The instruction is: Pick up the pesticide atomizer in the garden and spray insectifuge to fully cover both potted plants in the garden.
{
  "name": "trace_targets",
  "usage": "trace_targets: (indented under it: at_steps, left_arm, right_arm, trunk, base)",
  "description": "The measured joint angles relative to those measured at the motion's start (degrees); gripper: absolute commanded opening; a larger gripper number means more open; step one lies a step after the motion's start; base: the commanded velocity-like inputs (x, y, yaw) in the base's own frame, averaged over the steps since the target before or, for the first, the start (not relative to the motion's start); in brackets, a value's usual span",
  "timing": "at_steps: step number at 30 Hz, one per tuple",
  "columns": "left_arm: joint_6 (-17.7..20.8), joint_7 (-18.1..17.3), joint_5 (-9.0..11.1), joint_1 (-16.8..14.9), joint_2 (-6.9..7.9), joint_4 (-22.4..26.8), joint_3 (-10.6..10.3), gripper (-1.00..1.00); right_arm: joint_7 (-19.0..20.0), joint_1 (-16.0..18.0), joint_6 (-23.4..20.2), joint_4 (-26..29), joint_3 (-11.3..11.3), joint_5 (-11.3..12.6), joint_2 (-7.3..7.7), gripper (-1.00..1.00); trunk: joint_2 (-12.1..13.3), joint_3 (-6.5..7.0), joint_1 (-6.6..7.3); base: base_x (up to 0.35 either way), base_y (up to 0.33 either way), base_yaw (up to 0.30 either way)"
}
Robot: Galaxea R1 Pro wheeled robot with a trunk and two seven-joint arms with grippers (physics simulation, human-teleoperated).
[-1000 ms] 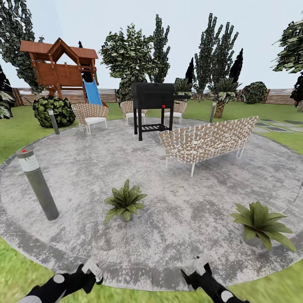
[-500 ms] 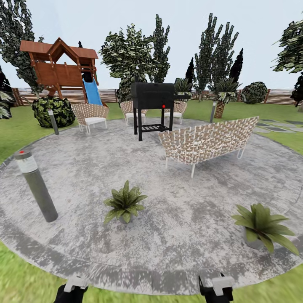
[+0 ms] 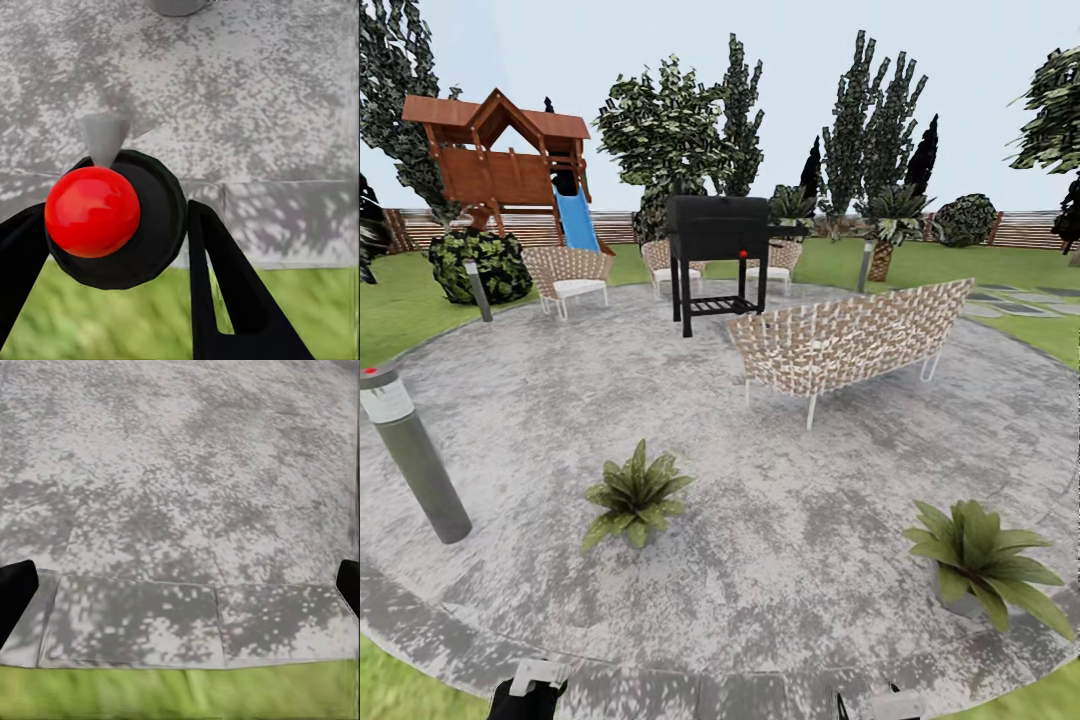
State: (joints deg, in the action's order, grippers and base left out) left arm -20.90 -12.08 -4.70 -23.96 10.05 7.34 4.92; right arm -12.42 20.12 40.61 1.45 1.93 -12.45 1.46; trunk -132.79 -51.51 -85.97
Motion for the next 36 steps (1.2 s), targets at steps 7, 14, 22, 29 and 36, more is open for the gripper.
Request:
trace_targets:
  at_steps: [7, 14, 22, 29, 36]
  left_arm:
    - [0.00, 0.00, 0.06, 0.01, 0.08, 0.08, 0.19, -1.00]
    - [0.00, -0.04, 0.07, 0.34, -0.04, 0.17, 0.09, -1.00]
    - [-0.05, -0.08, 0.07, 0.36, -0.23, 0.18, -0.04, -1.00]
    - [-0.08, -0.14, 0.00, 0.38, -0.38, 0.18, -0.07, -1.00]
    - [-0.08, -0.17, -0.08, 0.44, -0.47, 0.09, -0.12, -1.00]
  right_arm:
    - [0.01, -0.11, -0.01, -0.01, 0.01, 0.00, -0.01, 1.00]
    - [0.00, -0.18, 0.00, -0.01, 0.02, -0.01, -0.03, 1.00]
    - [0.01, -0.20, -0.02, -0.01, 0.02, -0.01, -0.02, 1.00]
    - [0.01, -0.20, -0.01, -0.01, 0.03, -0.01, 0.00, 1.00]
    - [0.01, -0.20, -0.01, -0.01, 0.02, -0.01, -0.03, 1.00]
  trunk:
    - [0.00, 0.00, -0.01]
    - [0.00, 0.00, -0.01]
    - [0.00, 0.00, -0.01]
    - [0.00, 0.00, -0.01]
    - [0.00, 0.00, 0.00]
  base:
    - [-0.103, -0.273, 0.000]
    - [-0.127, -0.273, 0.000]
    - [-0.126, -0.273, 0.000]
    - [-0.099, -0.273, 0.000]
    - [-0.011, -0.274, 0.000]
